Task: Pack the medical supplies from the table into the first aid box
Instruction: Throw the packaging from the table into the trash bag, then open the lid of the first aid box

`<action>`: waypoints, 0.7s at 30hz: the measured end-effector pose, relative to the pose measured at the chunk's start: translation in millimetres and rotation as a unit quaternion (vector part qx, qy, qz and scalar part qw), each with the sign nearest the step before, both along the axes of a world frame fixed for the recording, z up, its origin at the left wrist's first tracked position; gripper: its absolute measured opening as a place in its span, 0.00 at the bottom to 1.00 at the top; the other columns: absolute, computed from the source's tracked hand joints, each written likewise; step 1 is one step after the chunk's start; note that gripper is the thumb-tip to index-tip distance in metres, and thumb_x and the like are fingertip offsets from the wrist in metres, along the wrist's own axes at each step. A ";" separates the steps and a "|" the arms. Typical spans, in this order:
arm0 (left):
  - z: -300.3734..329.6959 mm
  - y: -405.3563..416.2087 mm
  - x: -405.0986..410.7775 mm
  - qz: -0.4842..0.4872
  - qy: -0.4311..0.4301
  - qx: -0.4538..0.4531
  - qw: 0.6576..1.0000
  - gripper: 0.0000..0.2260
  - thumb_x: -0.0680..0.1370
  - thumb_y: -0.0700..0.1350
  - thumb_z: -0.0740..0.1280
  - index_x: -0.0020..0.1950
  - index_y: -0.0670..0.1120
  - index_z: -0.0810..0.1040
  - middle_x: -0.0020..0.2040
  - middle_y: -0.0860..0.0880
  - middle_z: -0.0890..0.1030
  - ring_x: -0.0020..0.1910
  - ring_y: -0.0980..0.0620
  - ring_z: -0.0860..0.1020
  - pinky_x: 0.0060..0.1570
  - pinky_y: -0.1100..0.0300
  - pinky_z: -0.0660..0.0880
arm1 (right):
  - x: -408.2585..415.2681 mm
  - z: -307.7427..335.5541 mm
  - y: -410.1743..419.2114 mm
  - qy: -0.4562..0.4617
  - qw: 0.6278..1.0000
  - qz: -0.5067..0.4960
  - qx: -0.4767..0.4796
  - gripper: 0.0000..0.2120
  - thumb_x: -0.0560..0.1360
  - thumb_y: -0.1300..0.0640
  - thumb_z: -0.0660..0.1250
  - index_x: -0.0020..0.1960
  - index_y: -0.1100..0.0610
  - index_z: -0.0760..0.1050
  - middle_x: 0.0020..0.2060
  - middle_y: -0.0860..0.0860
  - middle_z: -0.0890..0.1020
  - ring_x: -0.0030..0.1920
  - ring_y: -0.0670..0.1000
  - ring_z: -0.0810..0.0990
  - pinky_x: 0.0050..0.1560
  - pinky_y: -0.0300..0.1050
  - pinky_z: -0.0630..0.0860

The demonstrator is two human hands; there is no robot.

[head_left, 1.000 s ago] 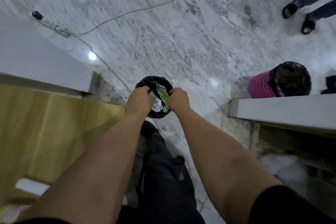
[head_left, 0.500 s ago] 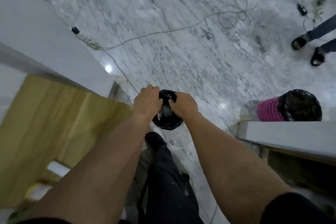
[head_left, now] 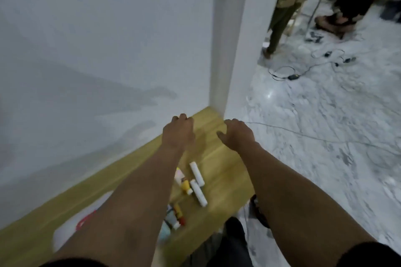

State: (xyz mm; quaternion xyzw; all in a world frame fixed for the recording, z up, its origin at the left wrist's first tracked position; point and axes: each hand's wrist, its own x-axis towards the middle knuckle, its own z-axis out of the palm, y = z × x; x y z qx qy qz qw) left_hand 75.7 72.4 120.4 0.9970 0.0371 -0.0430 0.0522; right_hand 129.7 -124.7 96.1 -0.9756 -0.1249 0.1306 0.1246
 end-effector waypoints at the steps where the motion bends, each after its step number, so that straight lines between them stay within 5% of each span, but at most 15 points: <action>1: 8.4 31.0 -20.4 0.031 -0.009 0.012 0.999 0.12 0.78 0.45 0.66 0.61 0.45 0.76 0.59 0.47 0.74 0.59 0.44 0.73 0.39 0.53 0.68 | -7.2 10.6 30.3 -0.012 0.999 0.030 0.007 0.29 0.81 0.39 0.62 0.74 0.57 0.71 0.68 0.57 0.76 0.69 0.60 0.74 0.64 0.57 0.75; 9: 33.5 195.6 -179.9 0.241 -0.062 0.039 0.968 0.17 0.80 0.52 0.66 0.66 0.46 0.76 0.62 0.46 0.76 0.61 0.44 0.74 0.44 0.52 0.72 | -85.1 46.7 216.6 -0.074 0.973 0.215 0.046 0.27 0.82 0.41 0.61 0.74 0.56 0.70 0.69 0.56 0.75 0.70 0.58 0.73 0.64 0.54 0.74; 21: -110.1 258.1 -291.4 0.369 -0.141 -0.017 0.919 0.21 0.78 0.59 0.68 0.66 0.48 0.80 0.64 0.45 0.79 0.64 0.42 0.77 0.59 0.49 0.73 | -153.8 -68.2 309.7 -0.149 0.926 0.289 0.194 0.26 0.80 0.42 0.66 0.71 0.56 0.76 0.67 0.56 0.80 0.68 0.57 0.77 0.66 0.51 0.74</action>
